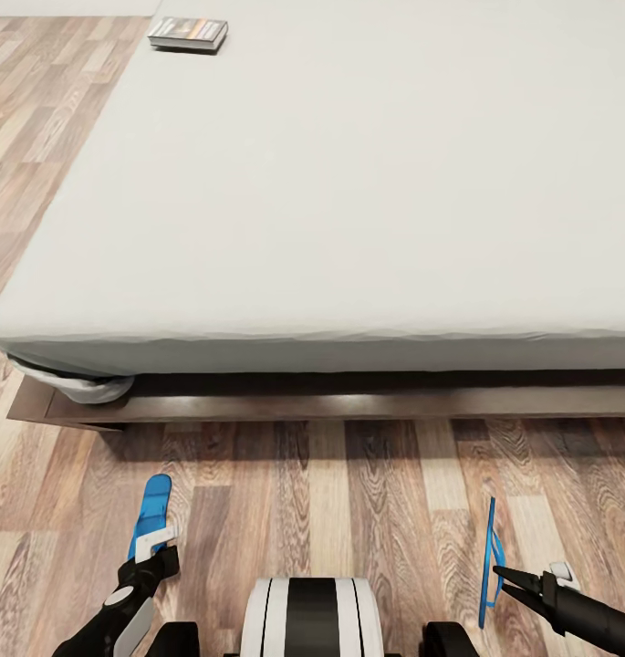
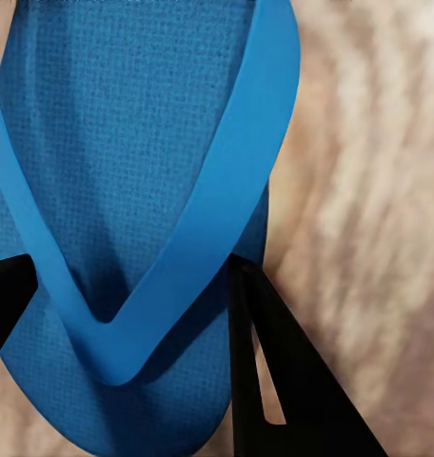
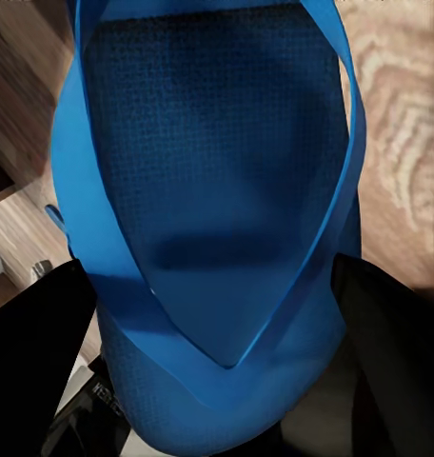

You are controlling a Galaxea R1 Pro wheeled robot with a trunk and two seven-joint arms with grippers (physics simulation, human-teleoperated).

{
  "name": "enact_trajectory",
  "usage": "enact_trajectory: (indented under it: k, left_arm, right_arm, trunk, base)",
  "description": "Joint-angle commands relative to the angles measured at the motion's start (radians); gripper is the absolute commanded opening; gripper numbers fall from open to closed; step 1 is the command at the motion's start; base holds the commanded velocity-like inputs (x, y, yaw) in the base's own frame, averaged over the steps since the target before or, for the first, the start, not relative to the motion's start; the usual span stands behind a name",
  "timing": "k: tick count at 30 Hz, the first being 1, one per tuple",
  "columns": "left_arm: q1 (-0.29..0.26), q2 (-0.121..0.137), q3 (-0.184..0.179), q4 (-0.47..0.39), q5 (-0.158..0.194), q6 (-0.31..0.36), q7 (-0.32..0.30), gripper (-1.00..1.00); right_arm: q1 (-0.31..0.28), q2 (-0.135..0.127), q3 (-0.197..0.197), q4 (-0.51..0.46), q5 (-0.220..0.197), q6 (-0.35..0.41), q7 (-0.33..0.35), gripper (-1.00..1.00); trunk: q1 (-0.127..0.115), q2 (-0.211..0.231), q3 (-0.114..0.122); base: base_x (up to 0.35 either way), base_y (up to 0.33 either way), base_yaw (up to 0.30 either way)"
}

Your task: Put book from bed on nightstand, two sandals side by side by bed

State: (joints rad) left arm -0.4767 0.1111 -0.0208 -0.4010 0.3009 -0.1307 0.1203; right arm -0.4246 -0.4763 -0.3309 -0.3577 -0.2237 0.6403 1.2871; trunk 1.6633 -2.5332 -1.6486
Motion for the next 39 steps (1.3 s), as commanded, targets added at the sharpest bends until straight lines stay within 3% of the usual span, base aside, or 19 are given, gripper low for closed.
enact_trajectory:
  k: [1,19,20,39]
  left_arm:
    - [0.0,0.001,-0.008,0.002,0.012,0.015,0.005,-1.0]
    - [0.0,0.001,-0.008,0.002,0.012,0.016,0.005,-1.0]
    - [0.0,0.001,-0.008,0.002,0.012,0.016,0.005,1.0]
    - [0.0,0.001,-0.008,0.002,0.011,0.019,0.007,1.0]
  right_arm:
    - [0.0,0.0,-0.002,0.0,-0.002,0.008,0.001,-1.0]
    - [0.0,0.0,-0.002,0.0,-0.002,0.008,0.001,-1.0]
    - [0.0,0.0,-0.002,0.0,-0.002,0.008,0.001,-1.0]
    - [0.0,-0.001,-0.002,0.0,-0.002,0.009,0.001,-1.0]
  trunk:
    - [0.001,0.0,0.0]
    - [0.001,0.0,0.0]
    - [0.001,0.0,0.0]
    - [0.001,0.0,0.0]
  base:
    - [0.0,0.0,0.0]
    - [0.0,0.0,0.0]
    - [0.0,0.0,0.0]
    - [0.0,0.0,0.0]
